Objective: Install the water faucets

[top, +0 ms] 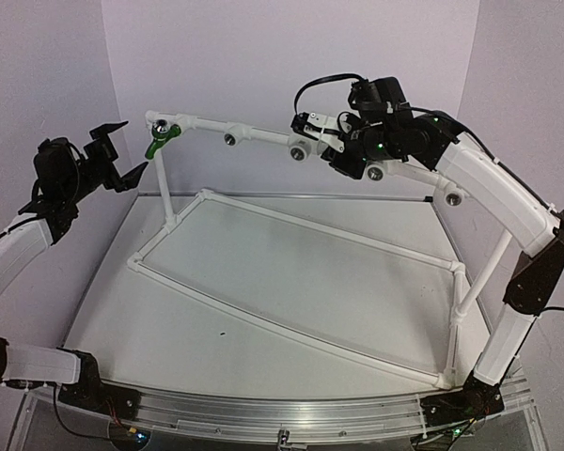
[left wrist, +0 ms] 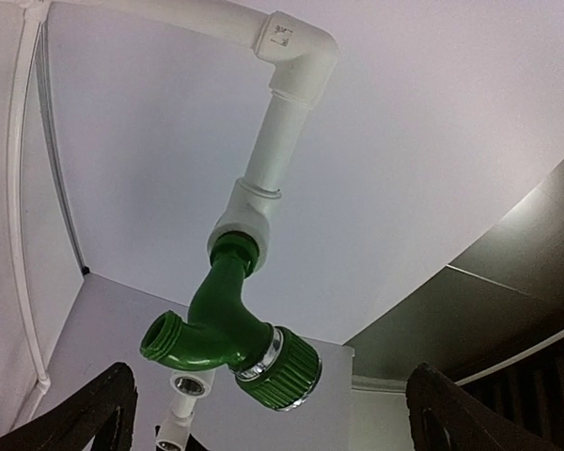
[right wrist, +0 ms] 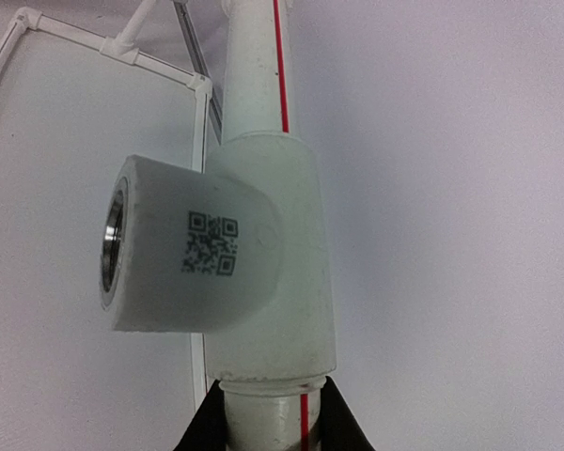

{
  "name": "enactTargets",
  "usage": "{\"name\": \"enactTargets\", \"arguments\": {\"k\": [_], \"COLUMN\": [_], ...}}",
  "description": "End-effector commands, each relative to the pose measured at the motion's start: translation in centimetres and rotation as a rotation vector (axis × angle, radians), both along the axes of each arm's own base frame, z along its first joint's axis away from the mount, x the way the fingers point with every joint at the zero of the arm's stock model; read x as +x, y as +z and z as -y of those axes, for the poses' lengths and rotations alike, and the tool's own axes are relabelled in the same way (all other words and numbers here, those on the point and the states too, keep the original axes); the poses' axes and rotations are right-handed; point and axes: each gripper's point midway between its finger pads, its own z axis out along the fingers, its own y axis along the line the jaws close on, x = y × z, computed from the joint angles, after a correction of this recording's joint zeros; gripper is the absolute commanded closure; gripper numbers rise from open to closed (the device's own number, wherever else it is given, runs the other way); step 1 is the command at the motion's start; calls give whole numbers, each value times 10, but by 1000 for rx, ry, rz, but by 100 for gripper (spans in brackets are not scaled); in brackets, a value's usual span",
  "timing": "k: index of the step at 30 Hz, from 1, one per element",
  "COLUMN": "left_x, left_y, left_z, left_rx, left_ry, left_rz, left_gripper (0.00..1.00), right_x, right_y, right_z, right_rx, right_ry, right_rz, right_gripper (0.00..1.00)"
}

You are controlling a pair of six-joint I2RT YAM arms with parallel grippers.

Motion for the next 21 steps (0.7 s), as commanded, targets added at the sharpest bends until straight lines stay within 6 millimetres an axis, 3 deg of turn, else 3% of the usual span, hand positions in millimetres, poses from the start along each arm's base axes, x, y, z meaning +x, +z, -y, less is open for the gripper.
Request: {"name": "enactTargets", "arguments": {"k": [1, 14, 17, 21], "left_x": [6, 23, 25, 23], "left_y": [33, 39, 43, 57], "left_z": [4, 29, 31, 37], "left_rx": [-164, -214, -164, -47], "left_ry": [-42, -148, -150, -151], "left_rz": [2, -15, 18, 100], "left_gripper": [0, 0, 7, 26], "right_x": [-8, -6, -6, -6], "right_y": [-4, -5, -5, -5], "right_z": [-6, -5, -5, -5], "right_rx": [79, 78, 80, 81], "right_ry": [-29, -40, -42, -45], "right_rz": [-73, -72, -72, -73], "right_gripper": [100, 100, 100, 100]}}
